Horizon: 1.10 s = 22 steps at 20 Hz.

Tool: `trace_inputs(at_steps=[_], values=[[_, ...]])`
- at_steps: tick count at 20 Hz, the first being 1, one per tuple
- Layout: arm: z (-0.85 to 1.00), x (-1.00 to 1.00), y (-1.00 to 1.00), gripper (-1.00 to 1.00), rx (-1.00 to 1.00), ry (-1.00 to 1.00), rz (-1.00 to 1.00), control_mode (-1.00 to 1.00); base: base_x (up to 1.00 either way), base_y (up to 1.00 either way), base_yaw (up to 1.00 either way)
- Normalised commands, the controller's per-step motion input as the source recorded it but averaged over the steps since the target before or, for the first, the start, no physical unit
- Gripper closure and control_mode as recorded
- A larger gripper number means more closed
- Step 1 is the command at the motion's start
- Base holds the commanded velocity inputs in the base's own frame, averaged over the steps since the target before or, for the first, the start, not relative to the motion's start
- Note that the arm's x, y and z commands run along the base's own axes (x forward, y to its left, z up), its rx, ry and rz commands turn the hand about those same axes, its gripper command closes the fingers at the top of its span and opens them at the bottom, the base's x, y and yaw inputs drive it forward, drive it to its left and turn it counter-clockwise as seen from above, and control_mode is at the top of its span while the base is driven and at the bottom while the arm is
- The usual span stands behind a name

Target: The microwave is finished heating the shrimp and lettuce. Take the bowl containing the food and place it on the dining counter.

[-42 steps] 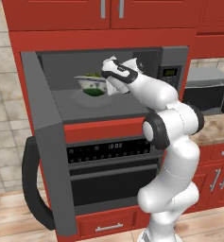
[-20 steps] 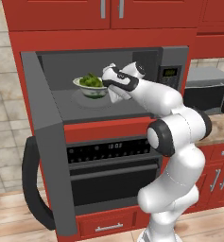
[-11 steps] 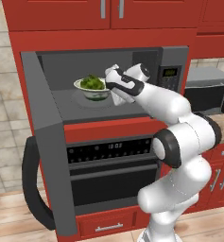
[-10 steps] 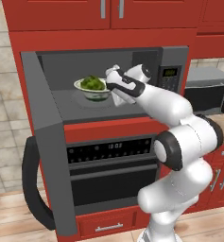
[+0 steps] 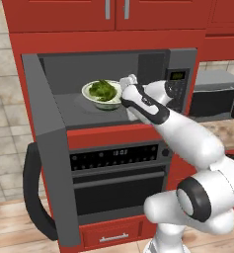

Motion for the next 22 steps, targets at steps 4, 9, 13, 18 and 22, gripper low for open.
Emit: trace_inputs(at_steps=[4, 9, 13, 18, 22], values=[[0.72, -1.00, -0.21, 1.00, 0.00, -0.04, 0.00, -1.00, 0.00, 0.00, 0.00], [0.82, -1.00, -0.22, 1.00, -0.01, 0.04, 0.00, -1.00, 0.00, 0.00, 0.00], [0.76, -1.00, -0.43, 1.00, -0.01, 0.08, 0.00, -1.00, 0.00, 0.00, 0.00], [0.39, -1.00, -0.53, 1.00, -0.06, 0.07, 0.00, -1.00, 0.00, 0.00, 0.00], [0.00, -1.00, -0.37, 1.00, -0.16, 0.07, 0.00, -1.00, 0.00, 0.00, 0.00]])
